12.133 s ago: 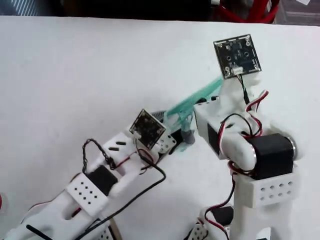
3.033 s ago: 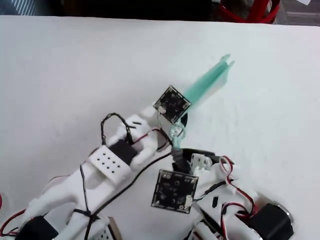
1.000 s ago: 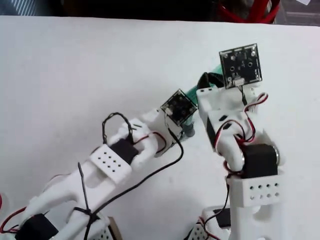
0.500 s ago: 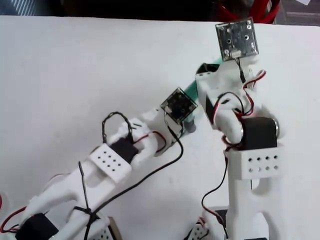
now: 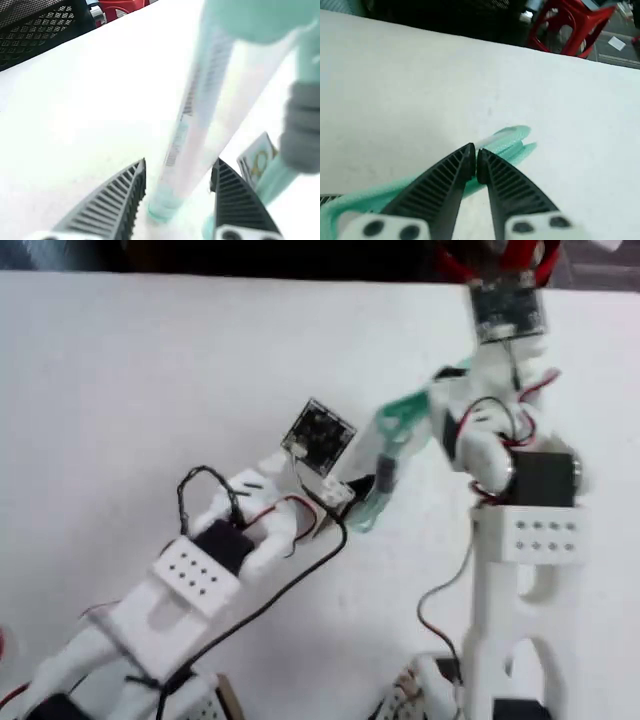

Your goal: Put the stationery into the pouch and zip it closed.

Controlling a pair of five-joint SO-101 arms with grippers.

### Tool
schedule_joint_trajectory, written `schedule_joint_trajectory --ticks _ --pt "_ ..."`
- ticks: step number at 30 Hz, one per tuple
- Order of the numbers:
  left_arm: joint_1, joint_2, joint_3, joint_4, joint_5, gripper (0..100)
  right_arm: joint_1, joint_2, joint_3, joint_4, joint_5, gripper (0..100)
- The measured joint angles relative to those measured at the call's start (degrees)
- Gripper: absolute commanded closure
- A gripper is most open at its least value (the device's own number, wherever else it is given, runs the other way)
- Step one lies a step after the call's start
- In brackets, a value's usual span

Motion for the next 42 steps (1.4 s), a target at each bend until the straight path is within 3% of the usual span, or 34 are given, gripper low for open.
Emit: schedule_joint_trajectory --ticks 7,15,18,23,31,36,38,42 --pt "0.3 -9.1 4.1 -2.6 0.1 79 0.3 0.0 0.0 0.0 0.0 98.0" --pt "4.1 0.5 5.5 -21.1 0.1 79 -1.0 0.0 -0.1 1.5 0.0 98.0" --pt "4.0 7.8 2.0 -22.4 0.1 81 -1.0 0.0 -0.1 1.5 0.0 98.0" --pt "4.7 13.1 -1.1 -23.1 0.0 99 -1.0 0.0 -0.1 1.5 0.0 98.0" --pt "4.4 10.5 -0.7 -23.0 -0.1 98 -1.4 0.4 -0.1 1.5 0.0 97.2" --pt "1.9 8.3 -0.6 -20.6 -4.5 98 -0.8 -0.2 -0.5 2.4 -0.5 77.8" --pt "0.5 7.5 -0.9 -18.4 -6.7 98 1.4 -2.3 -1.3 3.2 -4.0 69.5" --pt "-4.1 6.6 -3.7 -14.2 -8.7 98 6.8 -9.5 -1.4 4.9 -7.6 68.0"
